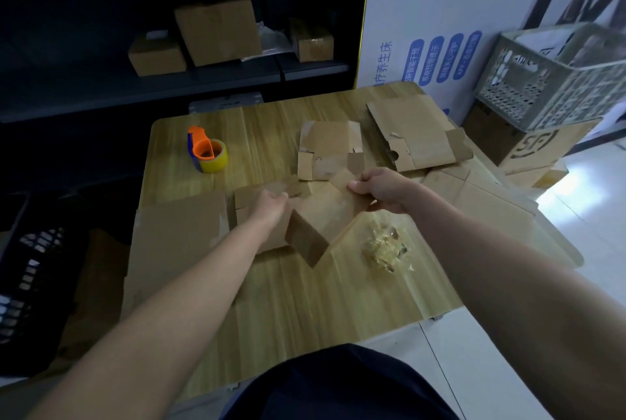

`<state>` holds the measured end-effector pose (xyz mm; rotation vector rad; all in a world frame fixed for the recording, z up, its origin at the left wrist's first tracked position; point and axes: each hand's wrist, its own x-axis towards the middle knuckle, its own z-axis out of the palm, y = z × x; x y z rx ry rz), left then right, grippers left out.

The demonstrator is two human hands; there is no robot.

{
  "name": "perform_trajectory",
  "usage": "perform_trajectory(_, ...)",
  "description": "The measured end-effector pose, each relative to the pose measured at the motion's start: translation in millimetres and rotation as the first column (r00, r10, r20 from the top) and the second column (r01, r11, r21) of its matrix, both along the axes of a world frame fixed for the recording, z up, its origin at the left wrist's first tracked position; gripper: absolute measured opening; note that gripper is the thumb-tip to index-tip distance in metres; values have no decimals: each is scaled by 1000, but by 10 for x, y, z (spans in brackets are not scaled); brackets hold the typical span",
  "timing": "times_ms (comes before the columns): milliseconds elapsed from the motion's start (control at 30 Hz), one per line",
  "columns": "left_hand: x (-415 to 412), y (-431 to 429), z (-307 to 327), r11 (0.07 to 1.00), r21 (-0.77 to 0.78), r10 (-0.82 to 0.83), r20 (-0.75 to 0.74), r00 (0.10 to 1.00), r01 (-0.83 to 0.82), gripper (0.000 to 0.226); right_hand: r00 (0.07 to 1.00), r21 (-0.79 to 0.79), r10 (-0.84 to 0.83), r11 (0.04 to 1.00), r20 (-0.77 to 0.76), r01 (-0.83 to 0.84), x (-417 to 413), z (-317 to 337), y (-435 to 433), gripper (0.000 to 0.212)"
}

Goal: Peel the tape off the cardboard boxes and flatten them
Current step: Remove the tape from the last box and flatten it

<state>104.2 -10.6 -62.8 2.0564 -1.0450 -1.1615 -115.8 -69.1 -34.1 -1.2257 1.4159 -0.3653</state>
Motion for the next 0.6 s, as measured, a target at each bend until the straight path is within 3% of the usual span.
perform_trajectory(67,-63,-13,30,958,-271,-93,26,995,96,15,998,9,14,1000,-68,-13,54,-62,26,13)
perform_trajectory(100,-87,6,35,918,-330,-212,61,975,220,13,997,18,19,1000,-73,-18,85,-101,46,13)
perform_trajectory(200,-114,100,-129,830,-235,-467,206,860,507,22,987,20,72,997,-146,-70,186,-262,142,12)
perform_trajectory(267,-107,138,-274,823,-199,-486,238,841,532,27,975,-7,79,997,-210,-82,216,-377,196,10)
perform_trajectory(300,-114,160,-319,824,-203,-482,240,843,529,28,971,-18,84,996,-224,-90,217,-418,216,19)
perform_trajectory(433,-186,143,-347,822,-223,-444,325,835,524,25,945,-27,167,983,-282,-181,171,-456,202,83)
perform_trajectory(500,-228,121,-327,818,-210,-446,355,822,535,21,941,-18,187,980,-282,-200,163,-454,180,91)
perform_trajectory(600,-255,125,-341,816,-200,-444,383,810,542,7,927,12,211,976,-310,-218,201,-456,172,85)
